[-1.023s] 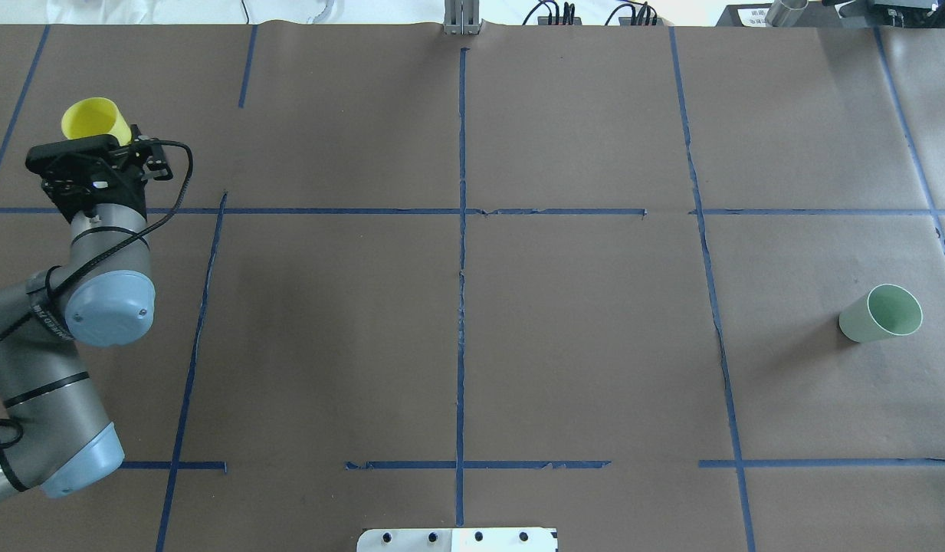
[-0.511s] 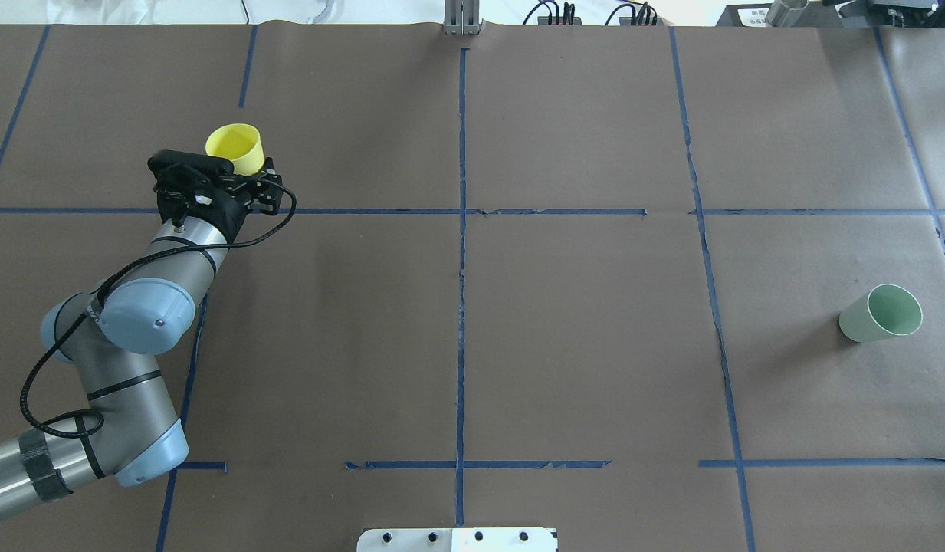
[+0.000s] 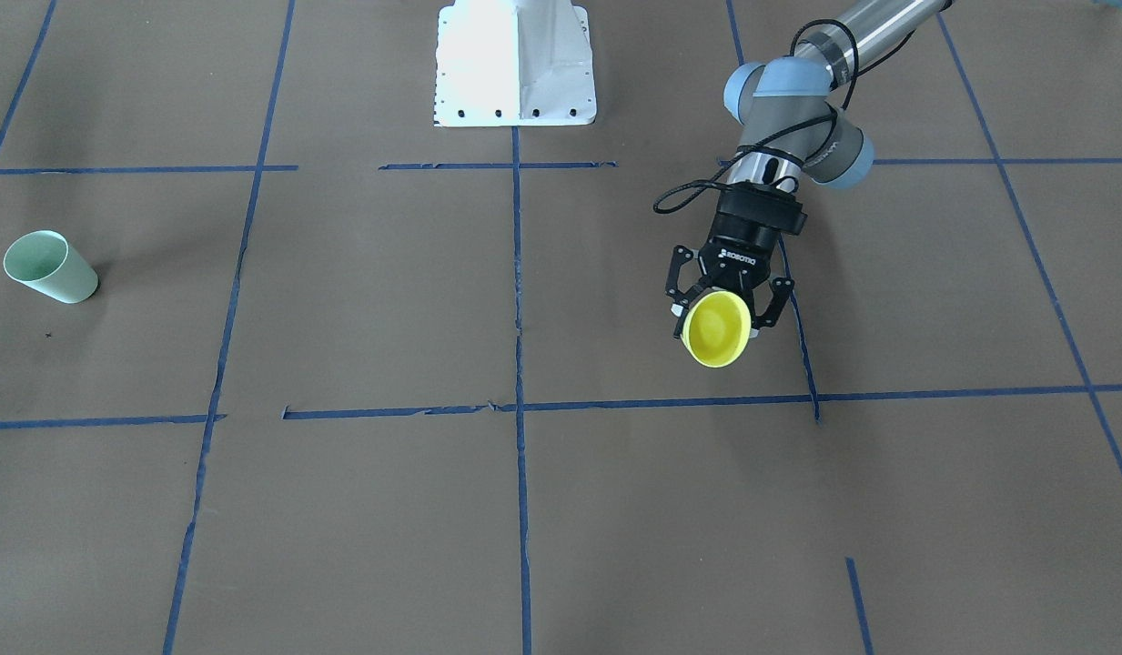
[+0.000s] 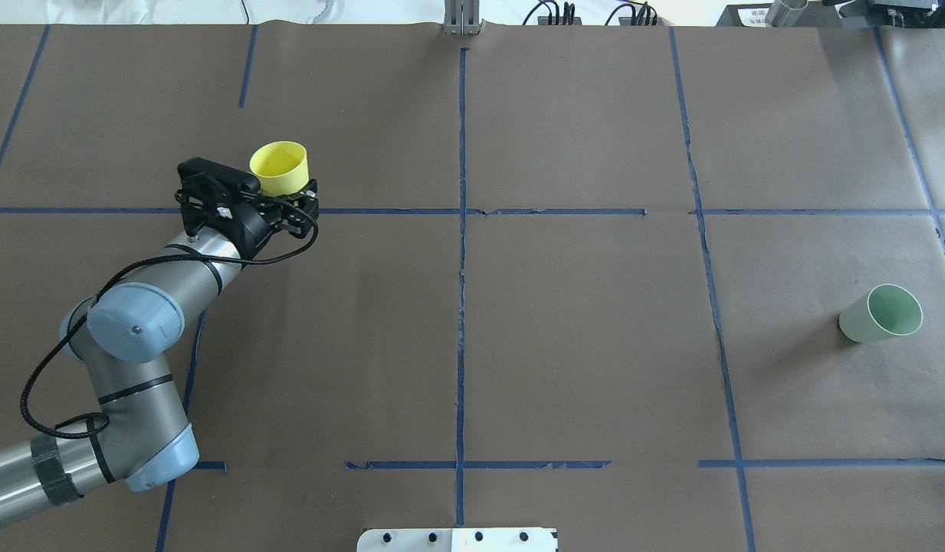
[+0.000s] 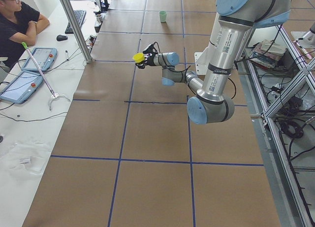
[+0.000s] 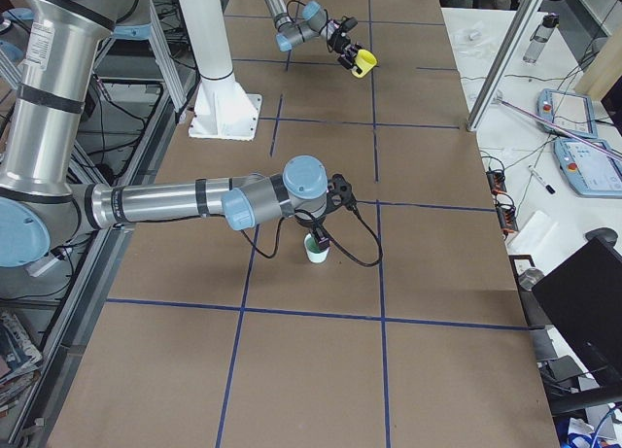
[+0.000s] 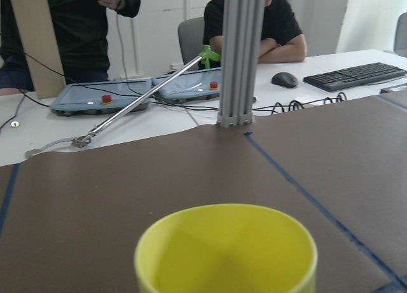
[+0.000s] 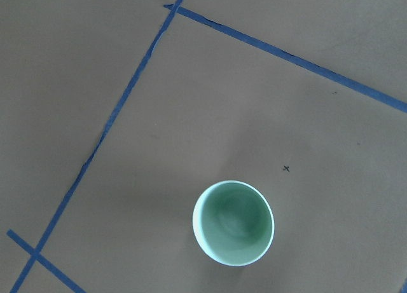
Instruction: Transfer and stack yellow cup on green cup
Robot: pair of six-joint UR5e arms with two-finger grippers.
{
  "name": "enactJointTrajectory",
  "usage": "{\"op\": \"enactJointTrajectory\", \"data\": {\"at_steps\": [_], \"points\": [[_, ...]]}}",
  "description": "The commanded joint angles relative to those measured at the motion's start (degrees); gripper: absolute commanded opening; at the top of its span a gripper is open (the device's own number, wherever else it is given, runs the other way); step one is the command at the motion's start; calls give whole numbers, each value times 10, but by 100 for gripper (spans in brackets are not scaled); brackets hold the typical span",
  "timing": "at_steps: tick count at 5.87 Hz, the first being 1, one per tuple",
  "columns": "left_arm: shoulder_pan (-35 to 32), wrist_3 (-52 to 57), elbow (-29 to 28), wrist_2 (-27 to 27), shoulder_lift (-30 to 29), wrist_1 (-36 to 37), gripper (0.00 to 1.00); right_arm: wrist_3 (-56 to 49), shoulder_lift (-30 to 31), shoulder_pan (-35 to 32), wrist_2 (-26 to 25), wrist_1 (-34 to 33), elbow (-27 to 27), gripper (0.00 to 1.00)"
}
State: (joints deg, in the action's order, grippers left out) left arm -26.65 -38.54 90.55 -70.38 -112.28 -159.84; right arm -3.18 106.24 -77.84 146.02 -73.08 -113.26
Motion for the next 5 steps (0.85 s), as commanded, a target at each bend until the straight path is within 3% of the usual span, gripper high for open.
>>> {"op": "enactJointTrajectory", "data": {"at_steps": [1, 3, 5], "points": [[16, 66, 1, -60, -20, -60, 10, 118, -34, 51, -13, 77, -5, 100], [16, 94, 22, -161, -15, -92, 4, 260, -122, 110, -15, 77, -6, 100], [17, 177, 21, -184, -14, -90, 4, 390, -237, 189, -39, 73, -6, 100]]}}
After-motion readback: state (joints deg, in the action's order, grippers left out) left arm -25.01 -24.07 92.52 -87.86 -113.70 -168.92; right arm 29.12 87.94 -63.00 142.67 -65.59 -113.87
